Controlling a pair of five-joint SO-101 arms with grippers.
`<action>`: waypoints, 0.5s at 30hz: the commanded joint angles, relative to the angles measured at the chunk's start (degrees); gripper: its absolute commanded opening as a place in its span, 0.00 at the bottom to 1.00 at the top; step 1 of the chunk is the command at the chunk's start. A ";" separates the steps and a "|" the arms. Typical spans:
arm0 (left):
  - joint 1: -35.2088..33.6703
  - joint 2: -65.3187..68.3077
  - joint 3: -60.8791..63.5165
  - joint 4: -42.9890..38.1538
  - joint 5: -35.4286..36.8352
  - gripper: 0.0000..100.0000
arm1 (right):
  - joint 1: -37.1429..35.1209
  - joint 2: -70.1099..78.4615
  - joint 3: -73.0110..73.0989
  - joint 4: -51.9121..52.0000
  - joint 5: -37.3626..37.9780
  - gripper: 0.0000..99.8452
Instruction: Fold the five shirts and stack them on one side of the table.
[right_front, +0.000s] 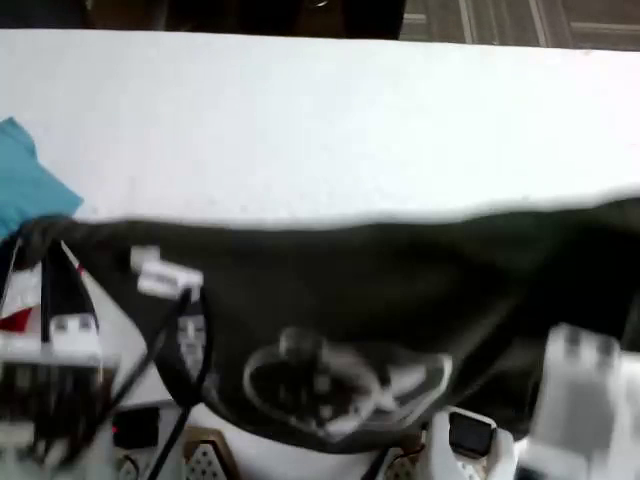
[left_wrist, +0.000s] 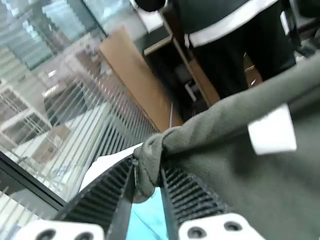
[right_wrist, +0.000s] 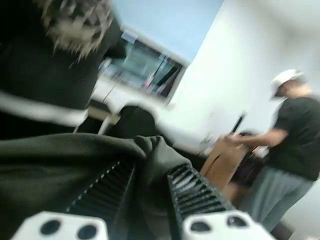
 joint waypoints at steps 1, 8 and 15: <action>-1.58 0.18 12.62 -13.10 0.53 0.02 | -3.56 5.05 9.23 -6.20 -0.09 0.02; 0.79 6.59 34.59 -40.09 0.18 0.02 | -8.92 15.87 30.33 -25.54 -0.09 0.02; 3.78 26.81 36.88 -56.79 0.18 0.02 | -10.77 33.98 34.29 -33.36 -0.09 0.02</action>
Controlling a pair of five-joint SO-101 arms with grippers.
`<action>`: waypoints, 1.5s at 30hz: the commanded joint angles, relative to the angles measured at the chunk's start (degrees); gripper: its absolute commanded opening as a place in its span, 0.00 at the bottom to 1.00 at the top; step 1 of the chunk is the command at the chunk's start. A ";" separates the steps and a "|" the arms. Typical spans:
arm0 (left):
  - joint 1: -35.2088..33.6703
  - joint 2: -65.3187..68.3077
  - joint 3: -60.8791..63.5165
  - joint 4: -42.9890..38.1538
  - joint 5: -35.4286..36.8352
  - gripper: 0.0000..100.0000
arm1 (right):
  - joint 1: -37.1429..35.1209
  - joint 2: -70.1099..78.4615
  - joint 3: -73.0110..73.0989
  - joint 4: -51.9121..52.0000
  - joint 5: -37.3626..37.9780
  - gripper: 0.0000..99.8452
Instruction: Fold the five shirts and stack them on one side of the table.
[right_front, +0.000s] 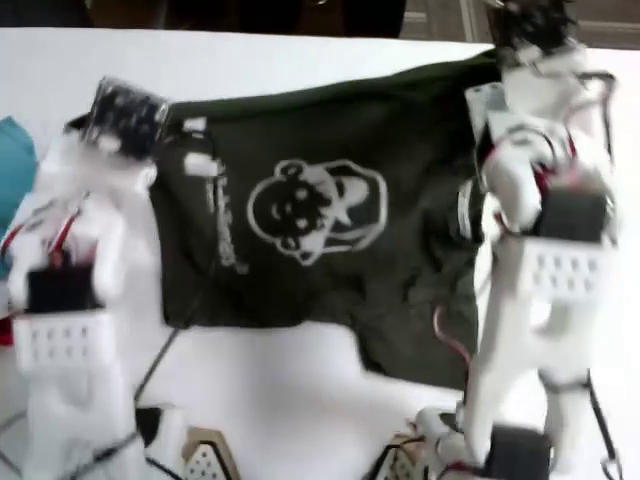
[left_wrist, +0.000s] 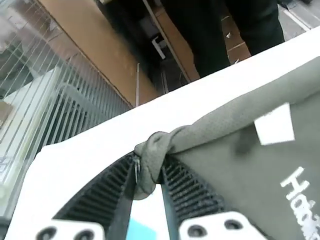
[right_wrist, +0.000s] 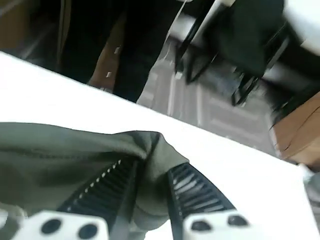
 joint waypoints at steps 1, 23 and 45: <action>0.35 10.20 -2.33 -8.97 0.18 0.02 | -0.31 8.22 -0.09 -4.18 -0.09 0.02; 1.05 55.47 -29.14 0.26 0.09 0.02 | -0.92 39.52 -12.04 1.45 0.00 0.02; 0.62 57.93 -49.98 48.97 -2.11 0.02 | -0.57 17.45 5.27 19.82 0.35 0.02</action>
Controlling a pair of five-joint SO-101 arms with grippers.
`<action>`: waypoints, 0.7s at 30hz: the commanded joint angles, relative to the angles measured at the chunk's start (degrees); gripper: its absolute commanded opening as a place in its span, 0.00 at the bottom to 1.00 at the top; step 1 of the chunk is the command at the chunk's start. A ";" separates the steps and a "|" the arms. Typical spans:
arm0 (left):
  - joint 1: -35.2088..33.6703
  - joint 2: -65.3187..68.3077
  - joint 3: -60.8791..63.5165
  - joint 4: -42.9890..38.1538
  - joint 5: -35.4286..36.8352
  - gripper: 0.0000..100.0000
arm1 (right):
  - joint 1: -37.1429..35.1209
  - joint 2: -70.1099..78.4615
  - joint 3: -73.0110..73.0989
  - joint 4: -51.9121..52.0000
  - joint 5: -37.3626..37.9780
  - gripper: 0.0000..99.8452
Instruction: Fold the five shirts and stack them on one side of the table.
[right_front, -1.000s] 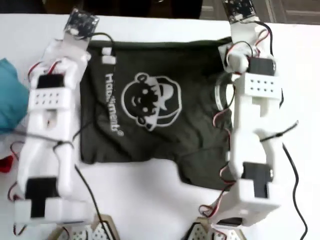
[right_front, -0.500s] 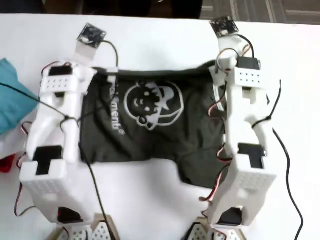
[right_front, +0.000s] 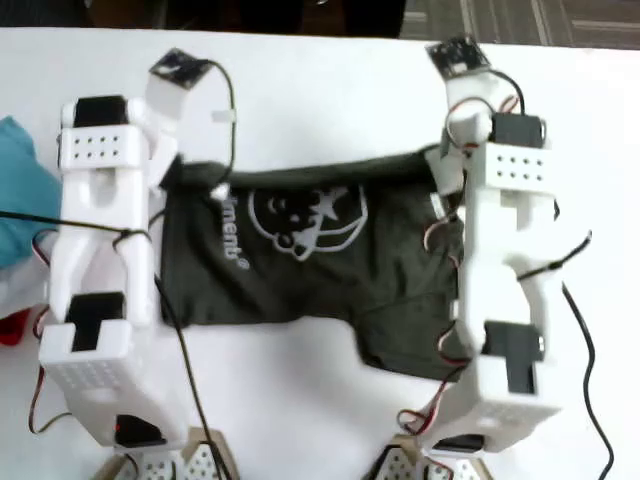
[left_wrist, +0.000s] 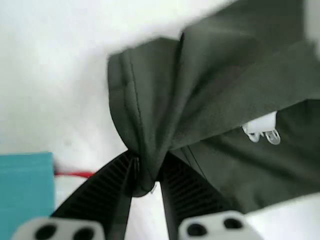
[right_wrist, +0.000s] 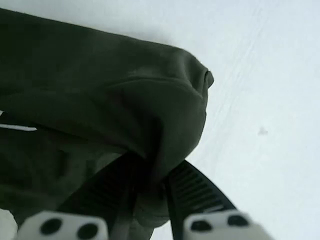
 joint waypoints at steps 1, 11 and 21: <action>-0.70 -0.97 -2.51 4.22 -0.97 0.02 | 0.31 -9.45 10.73 -2.51 0.35 0.02; -1.67 -0.97 -2.15 12.75 -1.23 0.02 | 0.40 -34.77 42.29 -7.96 0.53 0.02; -1.58 -25.14 30.90 -0.70 -1.23 0.02 | 0.40 -43.82 46.24 -4.18 0.53 0.02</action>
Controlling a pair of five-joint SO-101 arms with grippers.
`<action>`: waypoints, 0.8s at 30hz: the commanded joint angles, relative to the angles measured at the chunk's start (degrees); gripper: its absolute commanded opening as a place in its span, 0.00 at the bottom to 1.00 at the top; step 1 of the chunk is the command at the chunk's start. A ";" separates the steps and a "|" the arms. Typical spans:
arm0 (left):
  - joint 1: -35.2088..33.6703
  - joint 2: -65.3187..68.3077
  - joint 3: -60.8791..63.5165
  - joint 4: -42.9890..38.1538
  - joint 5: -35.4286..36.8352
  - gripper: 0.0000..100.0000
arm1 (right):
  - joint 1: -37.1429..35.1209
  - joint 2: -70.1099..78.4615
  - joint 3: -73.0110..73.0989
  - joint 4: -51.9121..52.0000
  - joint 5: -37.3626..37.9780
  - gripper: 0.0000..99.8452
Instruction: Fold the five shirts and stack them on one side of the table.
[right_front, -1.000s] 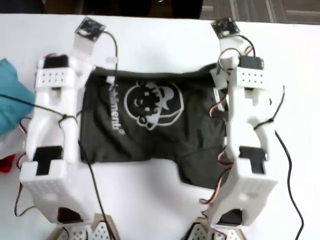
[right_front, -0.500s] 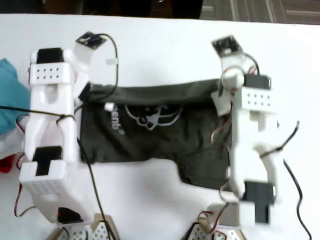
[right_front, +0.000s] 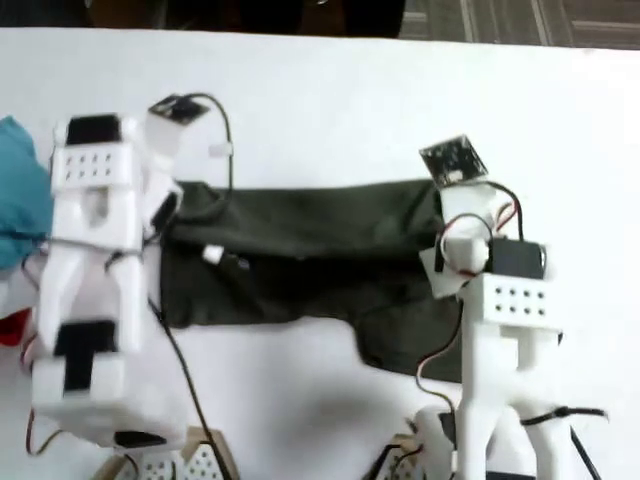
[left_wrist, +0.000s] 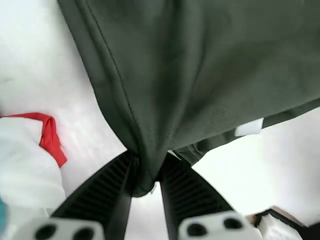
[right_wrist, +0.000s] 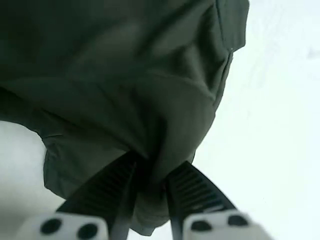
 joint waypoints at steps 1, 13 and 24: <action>-0.26 -13.54 17.01 -8.18 -0.70 0.02 | 0.40 -2.51 -0.26 1.10 0.53 0.02; -0.35 -21.89 41.27 -21.80 -2.20 0.02 | 0.31 -3.03 3.87 6.20 0.53 0.02; -0.44 -21.80 47.43 -29.36 -2.37 0.02 | 1.27 -2.51 12.40 3.56 4.04 0.02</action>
